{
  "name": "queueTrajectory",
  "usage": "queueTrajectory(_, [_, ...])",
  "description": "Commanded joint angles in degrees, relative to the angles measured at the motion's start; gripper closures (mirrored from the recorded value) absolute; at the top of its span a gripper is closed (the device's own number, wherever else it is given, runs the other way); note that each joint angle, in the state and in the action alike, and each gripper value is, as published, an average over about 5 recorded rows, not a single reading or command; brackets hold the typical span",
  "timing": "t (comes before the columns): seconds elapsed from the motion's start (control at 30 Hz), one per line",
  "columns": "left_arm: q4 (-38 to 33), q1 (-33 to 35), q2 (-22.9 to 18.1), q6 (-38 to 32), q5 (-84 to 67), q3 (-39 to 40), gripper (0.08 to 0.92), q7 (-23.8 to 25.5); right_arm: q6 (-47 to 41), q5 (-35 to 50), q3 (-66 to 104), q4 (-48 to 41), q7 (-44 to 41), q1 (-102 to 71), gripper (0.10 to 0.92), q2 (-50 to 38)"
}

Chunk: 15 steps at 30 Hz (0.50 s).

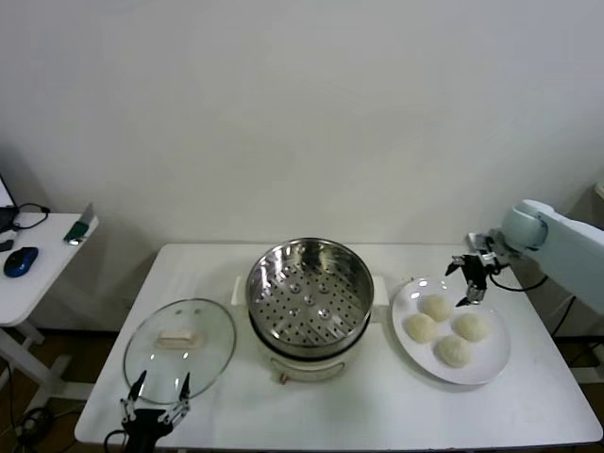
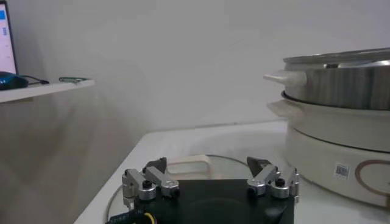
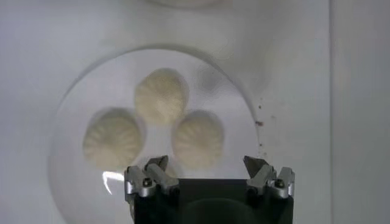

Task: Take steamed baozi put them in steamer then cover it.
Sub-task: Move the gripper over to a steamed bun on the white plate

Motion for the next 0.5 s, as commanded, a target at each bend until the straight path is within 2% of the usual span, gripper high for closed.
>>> queueTrajectory(0.03, [0.57,-0.06,-0.21,0.02,0.49,0.07,0.177,-0.05,-0.47,-2.24,2.23,-5.35,0.45,-4.27,0.203,4.62])
queueTrajectory(0.3, [0.31,0.15,-0.45,0.2,0.78,0.18,0.177,-0.09,-2.58,-6.7,3.97,-7.63,1.8,-6.13,0.203,7.04])
queueTrajectory(0.5, [0.46,0.14,-0.41,0.21,0.84,0.23,0.177,-0.13,-3.4,-6.27,4.54,-8.04,2.3,-6.69,0.208,7.9])
